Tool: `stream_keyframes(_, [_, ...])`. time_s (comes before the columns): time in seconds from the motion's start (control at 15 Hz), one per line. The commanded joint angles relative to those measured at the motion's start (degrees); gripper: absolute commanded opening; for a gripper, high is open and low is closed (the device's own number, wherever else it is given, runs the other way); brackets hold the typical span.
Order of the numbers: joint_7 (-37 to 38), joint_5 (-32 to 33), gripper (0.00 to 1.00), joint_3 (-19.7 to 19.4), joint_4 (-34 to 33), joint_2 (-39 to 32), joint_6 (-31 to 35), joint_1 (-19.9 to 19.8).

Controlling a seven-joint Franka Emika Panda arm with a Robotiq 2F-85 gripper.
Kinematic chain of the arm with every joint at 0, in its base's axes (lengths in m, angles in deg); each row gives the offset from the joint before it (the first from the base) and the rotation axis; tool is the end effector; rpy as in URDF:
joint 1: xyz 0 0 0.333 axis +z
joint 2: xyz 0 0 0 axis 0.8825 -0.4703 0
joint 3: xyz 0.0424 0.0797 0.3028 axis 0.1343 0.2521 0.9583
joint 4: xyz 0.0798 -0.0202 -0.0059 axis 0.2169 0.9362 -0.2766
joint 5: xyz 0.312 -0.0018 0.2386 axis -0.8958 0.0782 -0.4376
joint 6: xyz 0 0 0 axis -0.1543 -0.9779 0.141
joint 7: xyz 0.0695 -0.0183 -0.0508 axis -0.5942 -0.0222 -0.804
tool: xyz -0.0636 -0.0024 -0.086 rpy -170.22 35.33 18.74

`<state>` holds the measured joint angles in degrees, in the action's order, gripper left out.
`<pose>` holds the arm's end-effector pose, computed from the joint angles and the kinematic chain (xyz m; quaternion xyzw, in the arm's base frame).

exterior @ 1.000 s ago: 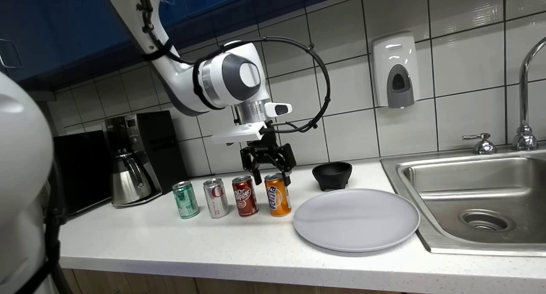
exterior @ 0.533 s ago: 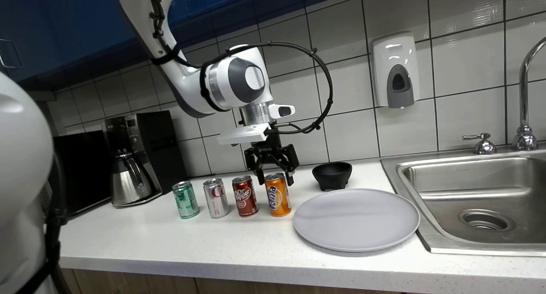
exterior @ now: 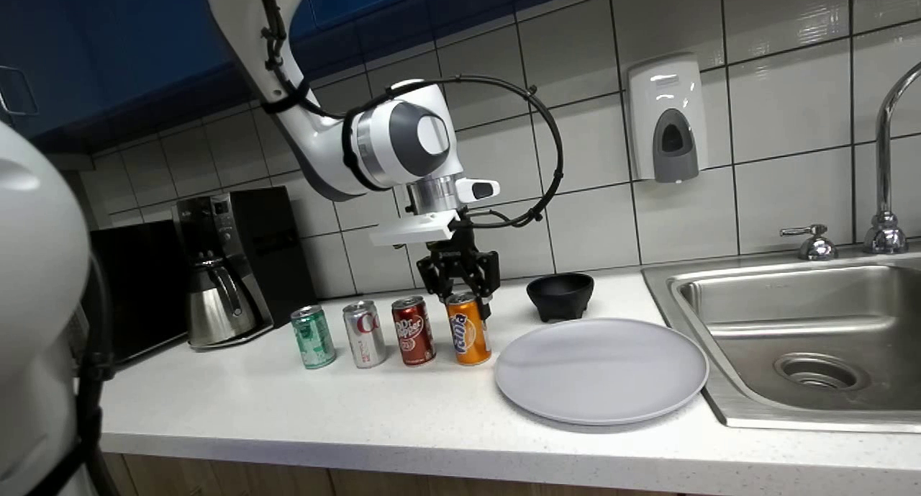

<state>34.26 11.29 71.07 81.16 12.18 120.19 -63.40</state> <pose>0.4906 -0.0507 0.2777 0.9947 -0.0959 0.0352 0.0143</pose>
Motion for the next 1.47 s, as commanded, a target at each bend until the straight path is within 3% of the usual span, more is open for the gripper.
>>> stream_keyframes(0.0, [1.8,1.7,0.38,0.2,-0.8,0.0,-0.3,-0.2])
stream_keyframes(0.87, [9.2,5.9,0.38,-0.2,1.5,5.5,1.4,-0.6])
stream_keyframes(1.4, [12.3,5.2,0.38,-2.3,3.5,8.8,2.8,-3.8])
